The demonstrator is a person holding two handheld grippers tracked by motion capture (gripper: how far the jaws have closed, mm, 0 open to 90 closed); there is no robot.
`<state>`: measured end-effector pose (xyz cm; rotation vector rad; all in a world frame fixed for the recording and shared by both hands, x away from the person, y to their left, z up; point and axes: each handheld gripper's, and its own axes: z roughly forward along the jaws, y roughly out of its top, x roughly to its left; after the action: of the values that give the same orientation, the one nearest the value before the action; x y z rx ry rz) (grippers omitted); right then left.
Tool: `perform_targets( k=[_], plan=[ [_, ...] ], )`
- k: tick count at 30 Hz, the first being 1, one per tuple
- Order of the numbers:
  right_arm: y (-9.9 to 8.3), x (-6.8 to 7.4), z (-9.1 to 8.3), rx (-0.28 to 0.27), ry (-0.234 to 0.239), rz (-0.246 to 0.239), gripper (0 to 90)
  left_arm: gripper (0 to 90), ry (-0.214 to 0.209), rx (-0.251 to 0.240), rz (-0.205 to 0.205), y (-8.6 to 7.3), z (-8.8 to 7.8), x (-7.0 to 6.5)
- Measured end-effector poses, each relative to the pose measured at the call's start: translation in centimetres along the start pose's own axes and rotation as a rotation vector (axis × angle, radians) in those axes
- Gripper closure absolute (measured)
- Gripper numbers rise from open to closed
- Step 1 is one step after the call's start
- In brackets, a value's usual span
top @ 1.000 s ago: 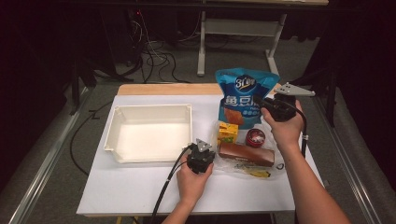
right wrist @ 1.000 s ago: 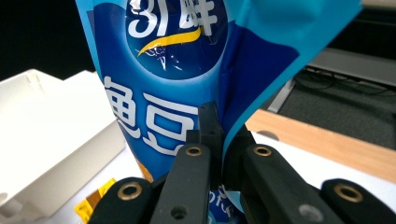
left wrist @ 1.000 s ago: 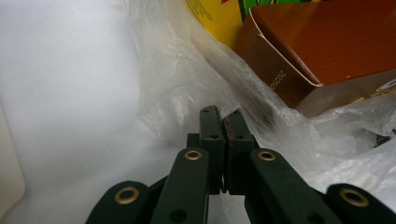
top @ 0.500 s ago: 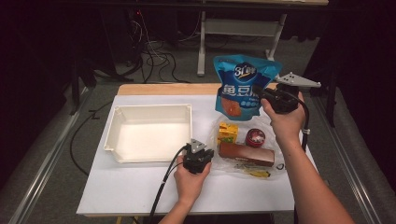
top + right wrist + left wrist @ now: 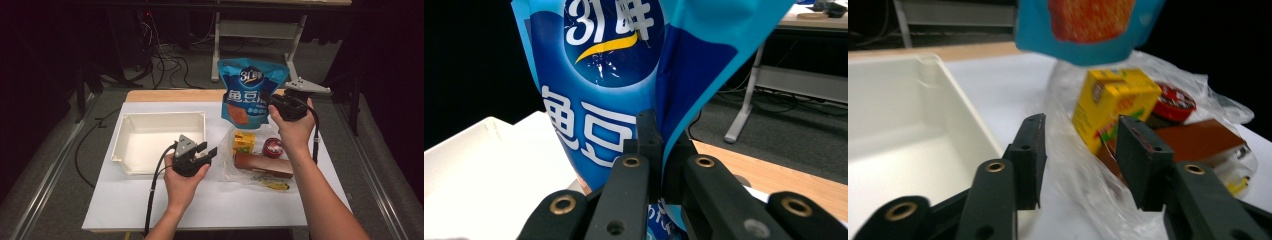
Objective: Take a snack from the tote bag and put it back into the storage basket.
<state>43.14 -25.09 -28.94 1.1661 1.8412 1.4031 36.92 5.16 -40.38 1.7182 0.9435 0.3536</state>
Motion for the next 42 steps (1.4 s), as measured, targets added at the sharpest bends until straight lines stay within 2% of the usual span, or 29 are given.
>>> perform_targets(
  k=[6, 8, 12, 18, 21, 25, 31, 38, 42],
  plan=[
    [0.4, 0.9, 0.4, -0.003, 0.005, -0.002, 90.0, 53.0, 0.036, -0.030, 0.009, 3.0, -1.2, 1.9],
    [0.6, 1.3, 0.5, -0.004, 0.013, -0.004, 90.0, 52.7, 0.045, -0.038, 0.024, 3.9, -1.4, 2.4],
    [0.7, 2.1, 0.9, -0.009, 0.027, 0.008, 90.0, 51.3, 0.056, -0.077, 0.028, 6.0, -1.8, 3.5],
    [0.9, 3.6, 1.4, -0.010, 0.053, 0.010, 90.0, 47.8, 0.055, -0.131, 0.010, 7.6, -1.9, 4.3],
    [0.9, 4.4, 1.8, -0.009, 0.061, 0.000, 90.0, 48.2, 0.047, -0.141, -0.005, 8.1, -1.9, 4.5],
    [0.7, 5.1, 2.3, 0.002, 0.073, -0.004, 90.0, 48.4, 0.039, -0.166, -0.004, 8.8, -1.9, 4.3],
    [0.6, 6.1, 2.7, 0.001, 0.097, -0.003, 90.0, 45.9, 0.042, -0.190, 0.000, 9.9, -1.3, 3.9],
    [0.7, 7.2, 3.1, -0.001, 0.120, -0.007, 90.0, 44.5, 0.050, -0.222, -0.001, 10.8, -1.5, 3.6],
    [0.6, 7.8, 3.4, 0.008, 0.137, -0.006, 90.0, 45.3, 0.051, -0.208, -0.023, 11.1, -1.5, 3.8]
  ],
)
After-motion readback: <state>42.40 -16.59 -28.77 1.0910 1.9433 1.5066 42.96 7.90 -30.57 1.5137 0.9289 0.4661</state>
